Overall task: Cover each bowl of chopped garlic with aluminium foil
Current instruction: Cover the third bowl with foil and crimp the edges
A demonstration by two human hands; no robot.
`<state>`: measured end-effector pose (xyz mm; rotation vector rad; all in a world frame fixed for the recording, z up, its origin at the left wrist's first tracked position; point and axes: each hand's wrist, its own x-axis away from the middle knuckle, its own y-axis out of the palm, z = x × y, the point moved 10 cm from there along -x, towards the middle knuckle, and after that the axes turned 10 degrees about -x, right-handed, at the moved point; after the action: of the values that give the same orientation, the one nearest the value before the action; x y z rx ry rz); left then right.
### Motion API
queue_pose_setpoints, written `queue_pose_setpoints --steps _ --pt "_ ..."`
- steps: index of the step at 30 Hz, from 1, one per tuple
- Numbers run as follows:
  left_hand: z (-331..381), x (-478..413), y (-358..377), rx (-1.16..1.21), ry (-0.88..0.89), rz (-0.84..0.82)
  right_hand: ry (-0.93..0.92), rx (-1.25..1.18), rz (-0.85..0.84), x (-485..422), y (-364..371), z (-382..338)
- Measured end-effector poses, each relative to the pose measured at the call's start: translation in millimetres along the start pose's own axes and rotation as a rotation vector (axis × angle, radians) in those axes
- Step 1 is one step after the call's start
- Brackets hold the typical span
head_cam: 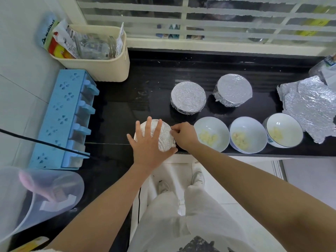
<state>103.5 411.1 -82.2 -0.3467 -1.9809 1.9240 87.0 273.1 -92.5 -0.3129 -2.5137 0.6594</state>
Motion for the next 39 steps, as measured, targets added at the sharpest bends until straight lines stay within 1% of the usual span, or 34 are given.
queue_pose_setpoints --steps 4,6,10,15,20,22,28,33,39 --pt "-0.3 0.0 0.4 -0.053 -0.003 0.039 0.016 -0.099 0.046 5.4 -9.5 0.9" --pt "-0.1 -0.1 -0.1 -0.062 0.004 0.052 0.005 -0.101 0.051 9.8 -12.3 0.7" --pt "0.5 -0.8 -1.9 -0.065 0.006 0.069 -0.023 -0.053 0.021 14.5 -8.5 0.2" --pt "-0.6 -0.5 -1.2 -0.067 0.007 0.069 -0.045 0.061 0.071 10.7 -10.7 -3.3" --pt "0.2 -0.4 -2.7 -0.068 0.003 0.07 -0.054 0.166 0.065 9.3 -9.2 -2.4" --pt "0.3 -0.4 -2.9 -0.07 0.004 0.072 -0.049 0.136 0.082 10.6 -9.1 -0.6" --pt "0.7 -0.7 -1.6 -0.07 0.008 0.059 -0.018 -0.072 0.148 19.8 -12.6 8.5" --pt "1.1 -1.2 -0.1 -0.079 0.016 0.062 0.046 -0.212 0.118 27.3 -6.4 21.9" --pt "1.2 -1.9 -3.7 -0.081 0.012 0.067 0.042 -0.227 0.076 42.9 -0.2 25.1"
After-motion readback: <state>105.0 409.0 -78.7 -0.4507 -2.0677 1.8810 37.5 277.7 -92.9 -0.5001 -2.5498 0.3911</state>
